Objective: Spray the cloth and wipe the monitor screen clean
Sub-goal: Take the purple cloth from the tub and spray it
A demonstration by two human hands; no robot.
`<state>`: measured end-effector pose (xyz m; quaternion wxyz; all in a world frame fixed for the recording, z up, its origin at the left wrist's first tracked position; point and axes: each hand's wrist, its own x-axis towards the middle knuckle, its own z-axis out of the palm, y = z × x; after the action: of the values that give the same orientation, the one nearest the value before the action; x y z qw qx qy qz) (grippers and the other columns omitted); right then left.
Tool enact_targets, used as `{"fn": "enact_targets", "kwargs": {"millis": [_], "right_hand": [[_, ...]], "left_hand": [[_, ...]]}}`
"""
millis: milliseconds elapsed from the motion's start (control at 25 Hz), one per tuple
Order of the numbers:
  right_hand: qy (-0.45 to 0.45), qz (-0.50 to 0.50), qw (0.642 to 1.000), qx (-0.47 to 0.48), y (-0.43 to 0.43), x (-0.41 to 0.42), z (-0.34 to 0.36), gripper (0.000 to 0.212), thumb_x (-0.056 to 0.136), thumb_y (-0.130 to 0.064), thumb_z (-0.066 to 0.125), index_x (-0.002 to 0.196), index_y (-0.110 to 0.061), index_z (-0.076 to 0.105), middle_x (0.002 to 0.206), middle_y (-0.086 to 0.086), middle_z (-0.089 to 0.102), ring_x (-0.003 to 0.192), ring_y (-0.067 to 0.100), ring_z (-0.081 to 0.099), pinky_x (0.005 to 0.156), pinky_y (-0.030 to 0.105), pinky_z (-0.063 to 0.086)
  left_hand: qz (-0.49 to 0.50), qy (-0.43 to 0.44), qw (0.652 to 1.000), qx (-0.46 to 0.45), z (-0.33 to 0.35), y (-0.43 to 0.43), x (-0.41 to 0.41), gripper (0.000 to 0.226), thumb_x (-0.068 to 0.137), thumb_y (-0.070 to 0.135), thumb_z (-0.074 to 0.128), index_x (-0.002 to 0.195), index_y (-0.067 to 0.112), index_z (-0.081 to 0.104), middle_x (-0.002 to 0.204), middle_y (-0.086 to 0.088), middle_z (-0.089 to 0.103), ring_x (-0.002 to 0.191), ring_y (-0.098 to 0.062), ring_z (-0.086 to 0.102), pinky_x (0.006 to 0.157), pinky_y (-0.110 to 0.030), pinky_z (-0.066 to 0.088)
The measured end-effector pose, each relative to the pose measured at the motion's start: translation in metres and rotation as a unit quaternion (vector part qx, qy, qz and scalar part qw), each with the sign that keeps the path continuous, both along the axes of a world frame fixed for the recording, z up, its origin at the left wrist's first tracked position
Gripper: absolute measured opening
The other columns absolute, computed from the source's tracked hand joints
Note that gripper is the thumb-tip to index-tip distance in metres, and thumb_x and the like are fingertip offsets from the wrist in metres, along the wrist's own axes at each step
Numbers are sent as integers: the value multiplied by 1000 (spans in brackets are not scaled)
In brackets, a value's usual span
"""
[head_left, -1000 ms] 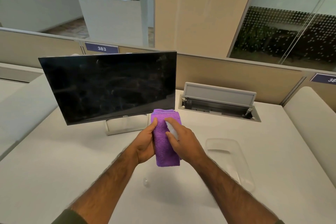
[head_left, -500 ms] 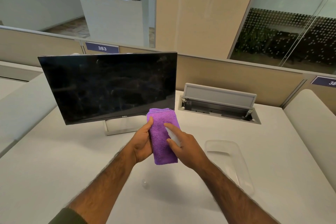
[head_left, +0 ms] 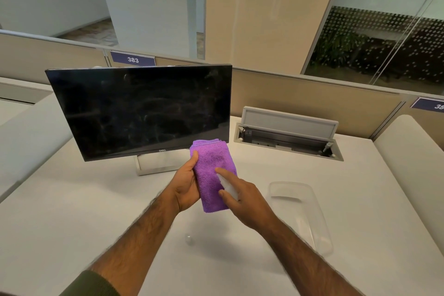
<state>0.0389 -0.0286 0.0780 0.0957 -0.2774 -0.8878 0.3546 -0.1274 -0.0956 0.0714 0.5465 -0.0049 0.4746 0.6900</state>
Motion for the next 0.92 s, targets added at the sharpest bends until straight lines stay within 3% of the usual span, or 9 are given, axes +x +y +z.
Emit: {"fn": "enact_targets", "kwargs": {"millis": [320, 560, 920], "right_hand": [[-24, 57, 997, 53, -18, -8, -11, 46, 101, -41, 50, 146, -41, 39, 137, -5, 62, 115, 17, 60, 99, 31, 49], [-3, 36, 998, 49, -12, -29, 8, 51, 105, -41, 45, 153, -39, 32, 148, -4, 54, 124, 18, 57, 105, 32, 46], [-27, -29, 999, 36, 12, -54, 23, 52, 105, -43, 43, 154, -31, 32, 155, -2, 46, 135, 23, 51, 113, 36, 40]], "left_hand": [[28, -4, 1000, 3, -1, -9, -11, 57, 107, 53, 42, 145, 13, 59, 132, -17, 69, 118, -36, 67, 100, -53, 53], [3, -5, 1000, -3, -3, -22, -12, 56, 109, 49, 41, 147, 10, 57, 134, -18, 69, 116, -35, 68, 93, -50, 57], [-17, 7, 1000, -19, 1, -25, -10, 50, 109, 47, 41, 142, 14, 58, 130, -18, 68, 116, -36, 67, 100, -52, 54]]}}
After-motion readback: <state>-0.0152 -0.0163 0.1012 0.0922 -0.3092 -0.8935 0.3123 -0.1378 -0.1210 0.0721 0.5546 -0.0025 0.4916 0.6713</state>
